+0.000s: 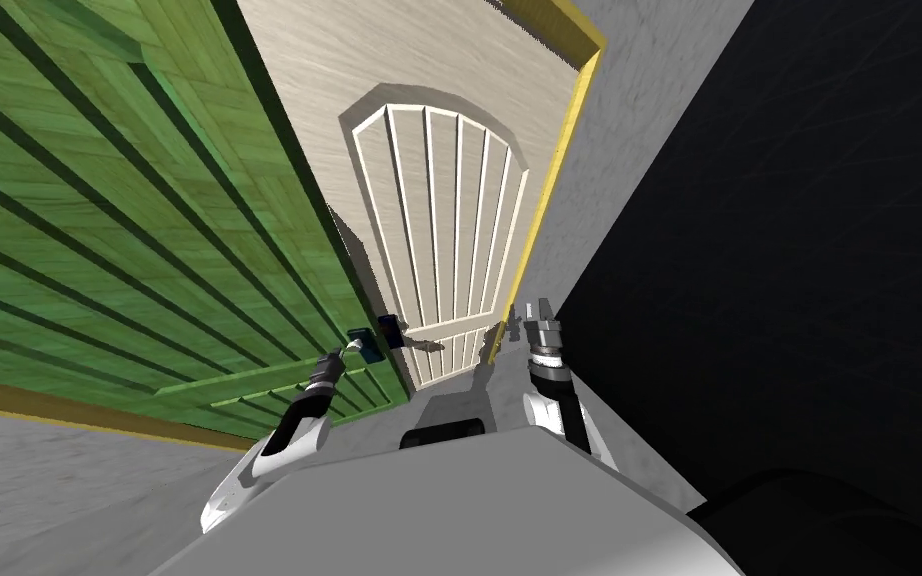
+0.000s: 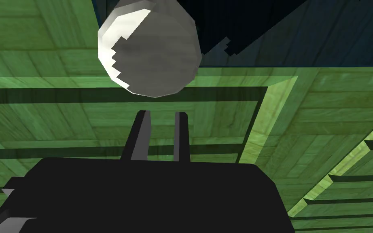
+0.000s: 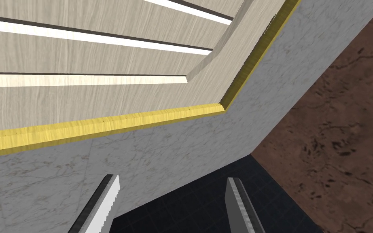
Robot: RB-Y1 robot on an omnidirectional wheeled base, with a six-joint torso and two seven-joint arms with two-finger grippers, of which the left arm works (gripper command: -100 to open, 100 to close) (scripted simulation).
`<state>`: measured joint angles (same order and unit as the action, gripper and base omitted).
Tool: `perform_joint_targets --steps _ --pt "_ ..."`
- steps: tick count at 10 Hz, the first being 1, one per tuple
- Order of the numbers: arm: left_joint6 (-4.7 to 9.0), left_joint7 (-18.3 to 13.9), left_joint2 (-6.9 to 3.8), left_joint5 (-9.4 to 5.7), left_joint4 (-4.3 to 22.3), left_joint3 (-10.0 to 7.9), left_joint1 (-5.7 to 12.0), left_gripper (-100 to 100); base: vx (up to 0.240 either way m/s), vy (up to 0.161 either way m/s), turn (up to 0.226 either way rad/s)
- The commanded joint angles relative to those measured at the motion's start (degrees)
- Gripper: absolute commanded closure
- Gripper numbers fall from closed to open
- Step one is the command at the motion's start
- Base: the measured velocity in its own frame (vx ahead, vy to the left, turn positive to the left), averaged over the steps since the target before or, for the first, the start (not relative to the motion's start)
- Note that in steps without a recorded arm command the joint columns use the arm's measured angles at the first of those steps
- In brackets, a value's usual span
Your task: Pull the door open
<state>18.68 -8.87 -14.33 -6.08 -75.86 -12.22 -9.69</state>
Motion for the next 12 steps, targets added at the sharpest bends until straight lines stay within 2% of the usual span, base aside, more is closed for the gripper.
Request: perform_joint_targets --steps 1,2,7,8,9,12 --pt "0.11 -0.6 -1.22 -0.34 1.2 -0.71 -1.01 100 -0.228 0.052 0.104" --pt "0.06 -0.8 -1.00 -0.19 -0.1 0.61 -0.96 -100 -0.212 0.000 -0.086" --pt "0.51 -2.2 -1.05 0.10 -3.4 4.51 -1.88 -100 -0.183 -0.058 -0.089" --pt "0.44 -2.2 -1.31 -0.01 -3.0 4.07 -1.77 -100 -0.090 -0.035 -0.011" --pt "0.25 -1.9 -1.62 -0.17 -1.5 2.56 -2.03 -100 0.017 0.121 0.198" --pt "0.16 -1.6 -1.56 -0.18 -0.5 1.93 -1.34 -100 0.129 0.118 0.013"
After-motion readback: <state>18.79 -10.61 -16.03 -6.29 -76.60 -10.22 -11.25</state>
